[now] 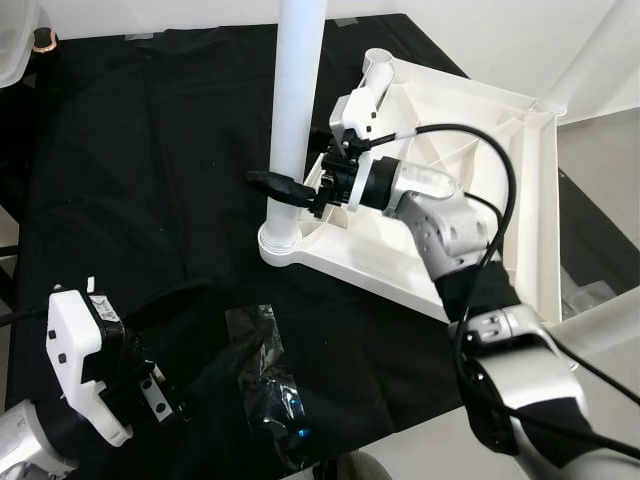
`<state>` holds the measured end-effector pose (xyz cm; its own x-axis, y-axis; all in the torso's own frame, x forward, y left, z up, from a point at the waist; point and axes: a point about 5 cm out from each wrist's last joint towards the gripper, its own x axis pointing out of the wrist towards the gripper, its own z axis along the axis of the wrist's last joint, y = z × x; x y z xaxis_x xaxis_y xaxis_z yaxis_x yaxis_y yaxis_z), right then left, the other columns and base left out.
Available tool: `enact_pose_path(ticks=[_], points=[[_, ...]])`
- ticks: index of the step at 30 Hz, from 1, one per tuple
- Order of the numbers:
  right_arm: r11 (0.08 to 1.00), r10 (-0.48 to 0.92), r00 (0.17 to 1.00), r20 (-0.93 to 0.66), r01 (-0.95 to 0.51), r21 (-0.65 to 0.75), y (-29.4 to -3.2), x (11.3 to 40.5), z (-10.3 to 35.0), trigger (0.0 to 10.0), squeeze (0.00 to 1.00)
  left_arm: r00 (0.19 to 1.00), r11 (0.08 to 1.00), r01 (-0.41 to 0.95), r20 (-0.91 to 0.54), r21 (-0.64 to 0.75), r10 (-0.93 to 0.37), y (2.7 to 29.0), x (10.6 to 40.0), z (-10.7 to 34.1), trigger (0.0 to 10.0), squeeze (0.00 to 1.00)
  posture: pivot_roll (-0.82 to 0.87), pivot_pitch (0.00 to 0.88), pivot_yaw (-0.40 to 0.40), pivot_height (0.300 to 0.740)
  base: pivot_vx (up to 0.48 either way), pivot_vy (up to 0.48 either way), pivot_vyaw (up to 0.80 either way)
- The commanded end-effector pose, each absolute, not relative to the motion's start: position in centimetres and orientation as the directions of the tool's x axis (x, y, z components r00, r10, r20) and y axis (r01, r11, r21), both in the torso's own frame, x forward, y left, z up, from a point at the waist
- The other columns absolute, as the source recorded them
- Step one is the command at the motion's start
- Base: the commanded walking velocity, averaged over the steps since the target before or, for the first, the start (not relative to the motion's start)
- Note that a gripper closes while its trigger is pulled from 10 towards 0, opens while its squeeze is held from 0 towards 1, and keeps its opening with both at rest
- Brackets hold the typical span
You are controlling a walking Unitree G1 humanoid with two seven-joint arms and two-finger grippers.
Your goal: Building children table
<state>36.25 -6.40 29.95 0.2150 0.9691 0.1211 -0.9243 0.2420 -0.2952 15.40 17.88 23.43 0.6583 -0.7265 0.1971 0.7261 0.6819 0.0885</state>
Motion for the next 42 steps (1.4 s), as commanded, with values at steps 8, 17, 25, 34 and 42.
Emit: enact_pose_path(ticks=[8,17,25,34,42], points=[[0.158,0.986,0.136,0.095,-0.942,-0.296,-7.1,36.3,29.6,0.0,0.0,0.656,0.677,0.732,0.188,0.082,-0.731,17.8,15.0,23.5,10.0,0.0,0.2,0.324,-0.123,0.74,0.0,0.0,0.0],[0.246,0.969,0.236,0.07,-0.942,-0.229,-8.8,35.3,26.2,0.0,0.0,0.655,0.677,0.731,0.193,0.086,-0.731,17.9,15.1,23.5,10.0,0.0,0.18,0.309,-0.132,0.74,0.0,0.0,0.0],[0.859,0.496,0.868,-0.038,-0.496,-0.126,-5.0,27.4,15.3,0.0,0.0,0.648,0.673,0.733,0.202,0.099,-0.735,18.1,15.9,23.6,10.0,0.0,0.18,0.265,-0.108,0.74,0.0,0.0,0.0],[0.843,0.523,0.852,-0.013,-0.52,-0.138,-4.2,29.1,16.5,0.0,0.0,0.638,0.666,0.737,0.207,0.112,-0.742,18.1,16.3,23.6,10.0,0.0,0.17,0.254,-0.11,0.74,0.0,0.0,0.0],[0.749,0.662,0.738,0.128,-0.657,-0.086,-4.9,29.9,21.5,10.0,1.0,0.634,0.661,0.743,0.203,0.11,-0.746,18.0,16.2,23.6,10.0,0.0,0.17,0.269,-0.109,0.74,0.0,0.0,0.0]])
